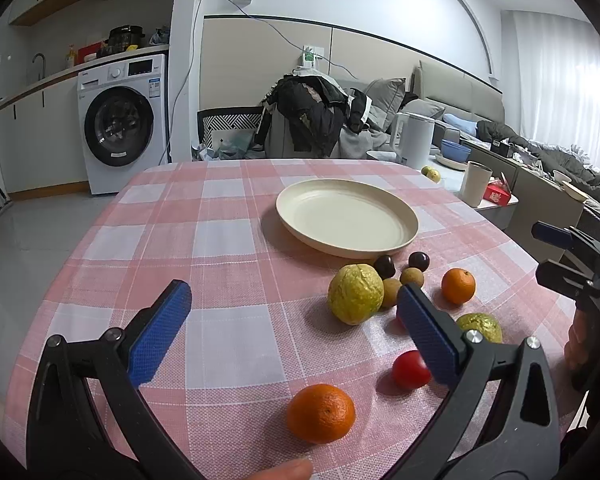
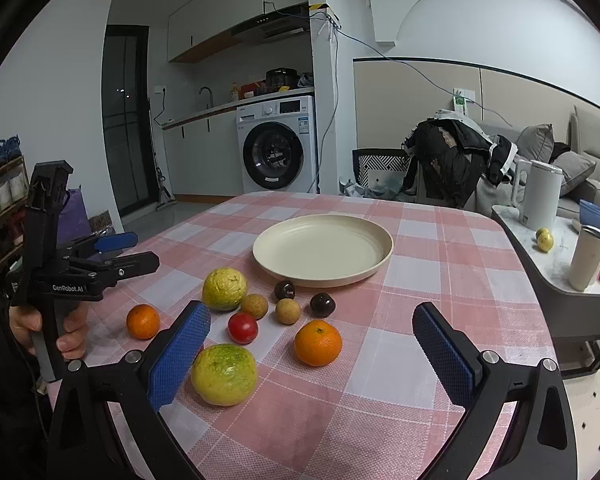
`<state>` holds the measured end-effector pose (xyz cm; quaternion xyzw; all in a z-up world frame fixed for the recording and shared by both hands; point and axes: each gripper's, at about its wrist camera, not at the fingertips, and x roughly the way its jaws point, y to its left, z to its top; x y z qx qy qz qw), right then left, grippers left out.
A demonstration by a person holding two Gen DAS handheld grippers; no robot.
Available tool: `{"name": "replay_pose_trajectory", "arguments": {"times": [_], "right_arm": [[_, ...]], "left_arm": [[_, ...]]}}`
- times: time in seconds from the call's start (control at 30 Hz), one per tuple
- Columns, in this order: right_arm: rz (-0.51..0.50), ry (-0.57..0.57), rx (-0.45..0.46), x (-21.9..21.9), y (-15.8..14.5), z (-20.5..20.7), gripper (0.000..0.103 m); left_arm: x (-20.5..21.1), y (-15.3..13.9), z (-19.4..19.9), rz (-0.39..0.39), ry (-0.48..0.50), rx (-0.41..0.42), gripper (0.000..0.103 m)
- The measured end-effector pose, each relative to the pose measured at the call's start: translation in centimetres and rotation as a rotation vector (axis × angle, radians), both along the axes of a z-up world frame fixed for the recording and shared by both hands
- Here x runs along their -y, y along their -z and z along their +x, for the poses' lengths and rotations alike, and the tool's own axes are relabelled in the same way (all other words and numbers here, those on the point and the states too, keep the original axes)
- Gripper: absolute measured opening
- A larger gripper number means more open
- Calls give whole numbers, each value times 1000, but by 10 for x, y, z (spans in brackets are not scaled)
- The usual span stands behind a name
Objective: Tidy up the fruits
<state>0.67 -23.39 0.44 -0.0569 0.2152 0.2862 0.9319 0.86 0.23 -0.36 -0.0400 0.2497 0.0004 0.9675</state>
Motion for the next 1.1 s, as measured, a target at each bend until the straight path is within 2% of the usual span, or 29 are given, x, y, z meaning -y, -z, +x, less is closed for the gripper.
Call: {"name": "replay_pose_trajectory", "arguments": {"times": [1.1], "right_arm": [[7, 3, 23, 1, -1, -5, 103]], "left_arm": [[8, -1, -5, 34, 37, 16, 102]]}}
